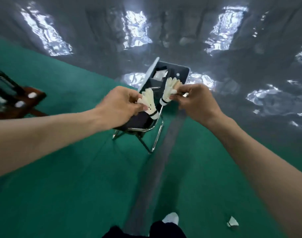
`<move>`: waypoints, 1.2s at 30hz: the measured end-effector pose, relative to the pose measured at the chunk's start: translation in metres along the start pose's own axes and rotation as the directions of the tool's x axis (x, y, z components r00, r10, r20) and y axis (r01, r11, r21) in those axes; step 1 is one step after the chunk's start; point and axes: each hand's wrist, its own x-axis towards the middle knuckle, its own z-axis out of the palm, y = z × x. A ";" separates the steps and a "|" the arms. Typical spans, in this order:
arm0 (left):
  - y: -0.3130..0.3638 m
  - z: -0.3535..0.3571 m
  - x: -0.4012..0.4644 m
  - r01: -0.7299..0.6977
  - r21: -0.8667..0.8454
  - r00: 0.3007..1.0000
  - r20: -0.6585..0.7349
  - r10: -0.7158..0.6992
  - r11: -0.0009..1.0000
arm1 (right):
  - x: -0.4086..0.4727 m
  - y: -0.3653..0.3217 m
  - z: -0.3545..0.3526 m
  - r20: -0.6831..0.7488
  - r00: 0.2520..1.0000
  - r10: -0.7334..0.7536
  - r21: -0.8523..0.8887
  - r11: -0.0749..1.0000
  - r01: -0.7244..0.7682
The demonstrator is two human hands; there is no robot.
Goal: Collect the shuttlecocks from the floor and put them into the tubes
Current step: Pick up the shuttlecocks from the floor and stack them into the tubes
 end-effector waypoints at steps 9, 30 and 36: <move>-0.093 -0.256 -0.209 0.098 0.229 0.909 -0.417 0.007 0.969 | 0.012 -0.256 0.203 0.211 0.889 -0.405 0.029 0.912 0.409; -0.320 -0.484 -0.291 0.382 0.035 0.630 -0.741 -0.232 0.923 | 0.112 -0.475 0.512 0.369 0.761 -0.534 0.255 0.845 0.470; -0.380 -0.553 -0.192 0.399 -0.117 0.567 -0.748 -0.345 0.909 | 0.226 -0.480 0.570 0.381 0.778 -0.499 0.336 0.859 0.386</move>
